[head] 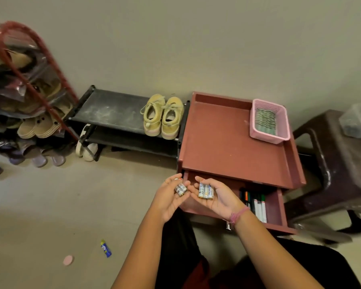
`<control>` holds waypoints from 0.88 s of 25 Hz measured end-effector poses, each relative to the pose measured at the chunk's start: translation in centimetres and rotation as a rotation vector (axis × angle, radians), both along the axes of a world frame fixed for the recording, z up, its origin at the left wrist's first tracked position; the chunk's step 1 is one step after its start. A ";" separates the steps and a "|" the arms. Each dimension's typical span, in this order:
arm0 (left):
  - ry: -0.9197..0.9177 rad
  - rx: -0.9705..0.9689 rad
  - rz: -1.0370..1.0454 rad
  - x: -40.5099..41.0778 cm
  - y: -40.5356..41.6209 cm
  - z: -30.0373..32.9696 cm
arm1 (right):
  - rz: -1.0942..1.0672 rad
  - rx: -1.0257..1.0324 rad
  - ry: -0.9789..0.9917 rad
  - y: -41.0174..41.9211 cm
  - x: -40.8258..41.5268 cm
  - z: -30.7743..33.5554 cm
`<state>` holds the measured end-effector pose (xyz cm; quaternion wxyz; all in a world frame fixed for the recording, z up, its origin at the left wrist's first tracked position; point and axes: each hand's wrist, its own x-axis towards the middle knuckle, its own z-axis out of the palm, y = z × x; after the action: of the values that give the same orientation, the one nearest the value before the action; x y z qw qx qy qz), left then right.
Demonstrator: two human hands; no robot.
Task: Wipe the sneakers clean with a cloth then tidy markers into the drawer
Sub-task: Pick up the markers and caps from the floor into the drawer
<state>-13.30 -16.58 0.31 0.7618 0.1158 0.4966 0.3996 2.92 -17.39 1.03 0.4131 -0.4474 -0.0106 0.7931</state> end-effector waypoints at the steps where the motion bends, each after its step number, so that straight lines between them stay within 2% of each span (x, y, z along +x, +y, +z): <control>1: 0.033 0.000 -0.046 1.5 -0.2 -0.1 | -0.025 0.000 -0.008 -0.8 1.4 -0.3; 12: 0.283 -0.101 -0.308 13.4 0.6 -6.7 | -0.077 -0.134 -0.301 -2.9 12.9 -6.9; 18: 0.452 -0.156 -0.394 16.2 2.2 -11.9 | -0.060 -0.175 -0.362 -1.3 16.3 -11.8; 22: 0.582 -0.130 -0.432 17.0 2.6 -15.0 | -0.040 -0.211 -0.481 0.1 17.1 -14.5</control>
<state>3.67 -13.96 -14.69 0.6611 0.2779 0.6811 0.1475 20.01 -17.25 -13.52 0.3652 -0.6638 -0.0167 0.6525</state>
